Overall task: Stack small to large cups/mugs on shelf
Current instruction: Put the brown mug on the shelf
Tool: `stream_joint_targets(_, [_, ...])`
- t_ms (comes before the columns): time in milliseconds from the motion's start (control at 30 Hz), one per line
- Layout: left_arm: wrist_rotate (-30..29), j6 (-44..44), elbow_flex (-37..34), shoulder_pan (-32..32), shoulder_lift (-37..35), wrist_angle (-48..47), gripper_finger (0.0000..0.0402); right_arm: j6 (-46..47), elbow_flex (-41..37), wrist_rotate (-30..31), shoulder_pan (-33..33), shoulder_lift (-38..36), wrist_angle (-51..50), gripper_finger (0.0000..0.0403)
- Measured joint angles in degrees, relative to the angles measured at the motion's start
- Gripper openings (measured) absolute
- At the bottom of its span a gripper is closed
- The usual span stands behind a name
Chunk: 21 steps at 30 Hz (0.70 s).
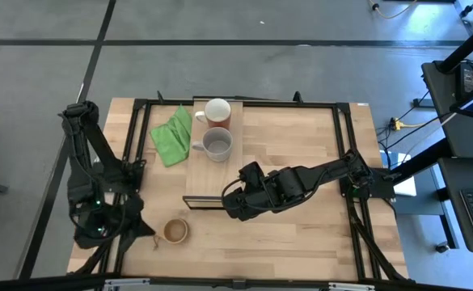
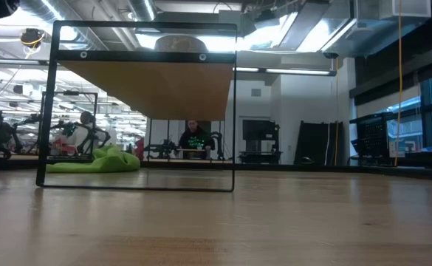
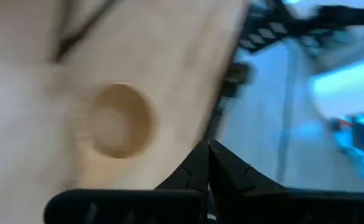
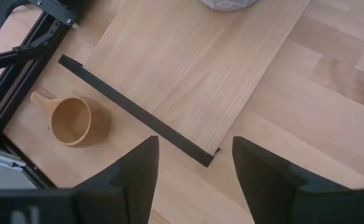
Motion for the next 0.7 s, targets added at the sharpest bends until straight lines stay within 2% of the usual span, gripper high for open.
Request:
stream_joint_targets(100, [-2.66,4.04,0.81,-1.68,0.53,5.41,0.0003,-0.02,0.00,0.00,-0.13,0.00,0.00,0.0206])
stream_joint_targets(200, [-4.51,3.77,0.82,-3.17,1.56,6.78,0.0004,0.00,0.00,0.00,-0.15,0.00,0.01,0.0206])
stream_joint_targets(433, [-2.40,-2.33,0.81,-7.54,6.84,10.29,0.0004,-0.03,0.00,-0.46,-0.31,0.00,0.00,0.0206])
stream_joint_targets(567, [-1.85,-2.53,0.81,-10.31,10.47,16.08,0.0004,-0.16,0.00,-0.46,-0.31,0.00,0.00,0.0206])
stream_joint_targets(700, [-1.68,-3.17,0.72,-11.19,13.45,17.46,0.0004,-1.00,0.00,-0.48,-0.35,0.00,0.02,0.0206])
